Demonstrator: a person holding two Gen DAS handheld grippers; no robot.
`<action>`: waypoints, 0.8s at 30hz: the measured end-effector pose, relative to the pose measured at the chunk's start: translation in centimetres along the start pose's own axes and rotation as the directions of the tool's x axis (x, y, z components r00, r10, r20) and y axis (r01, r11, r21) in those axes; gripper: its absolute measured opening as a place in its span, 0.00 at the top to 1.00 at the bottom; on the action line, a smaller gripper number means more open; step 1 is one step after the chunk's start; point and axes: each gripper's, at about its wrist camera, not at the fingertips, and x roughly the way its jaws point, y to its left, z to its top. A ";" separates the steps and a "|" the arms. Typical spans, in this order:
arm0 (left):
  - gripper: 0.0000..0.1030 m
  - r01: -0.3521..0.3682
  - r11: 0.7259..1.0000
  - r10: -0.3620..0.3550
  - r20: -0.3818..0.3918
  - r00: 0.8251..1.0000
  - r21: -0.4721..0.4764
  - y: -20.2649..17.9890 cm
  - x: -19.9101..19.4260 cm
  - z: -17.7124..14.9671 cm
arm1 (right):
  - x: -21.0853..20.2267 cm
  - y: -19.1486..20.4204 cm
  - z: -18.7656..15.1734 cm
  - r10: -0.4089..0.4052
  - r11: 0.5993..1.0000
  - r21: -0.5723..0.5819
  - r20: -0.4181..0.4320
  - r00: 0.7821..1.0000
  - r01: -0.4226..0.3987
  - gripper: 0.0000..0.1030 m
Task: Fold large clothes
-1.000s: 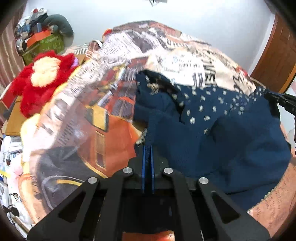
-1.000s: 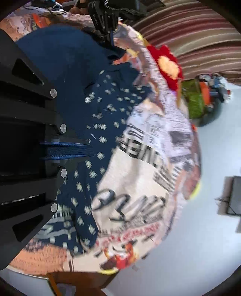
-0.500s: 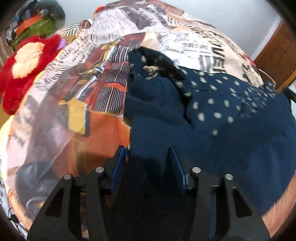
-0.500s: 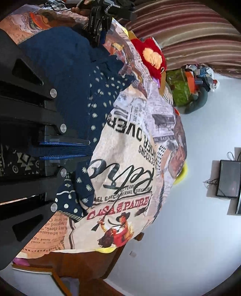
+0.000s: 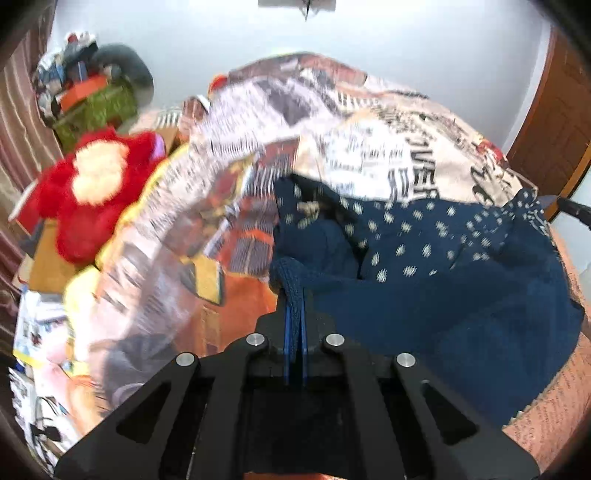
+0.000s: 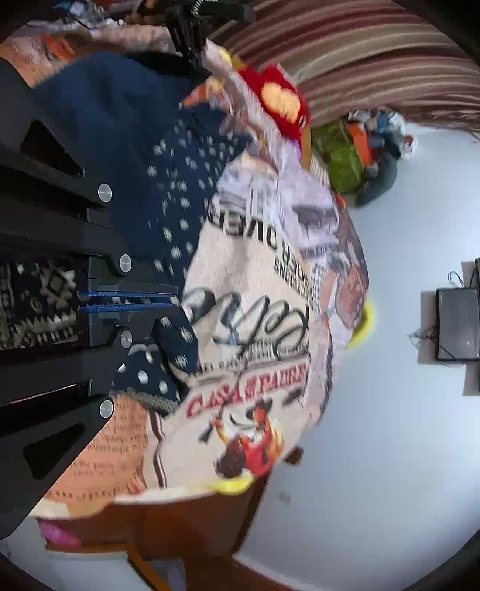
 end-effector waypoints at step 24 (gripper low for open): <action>0.97 0.008 0.988 -0.047 0.255 0.966 0.152 -6.8 -4.2 9.2 | -0.4 1.6 -2.7 -0.008 1.000 -0.023 -0.051 0.999 0.007 0.97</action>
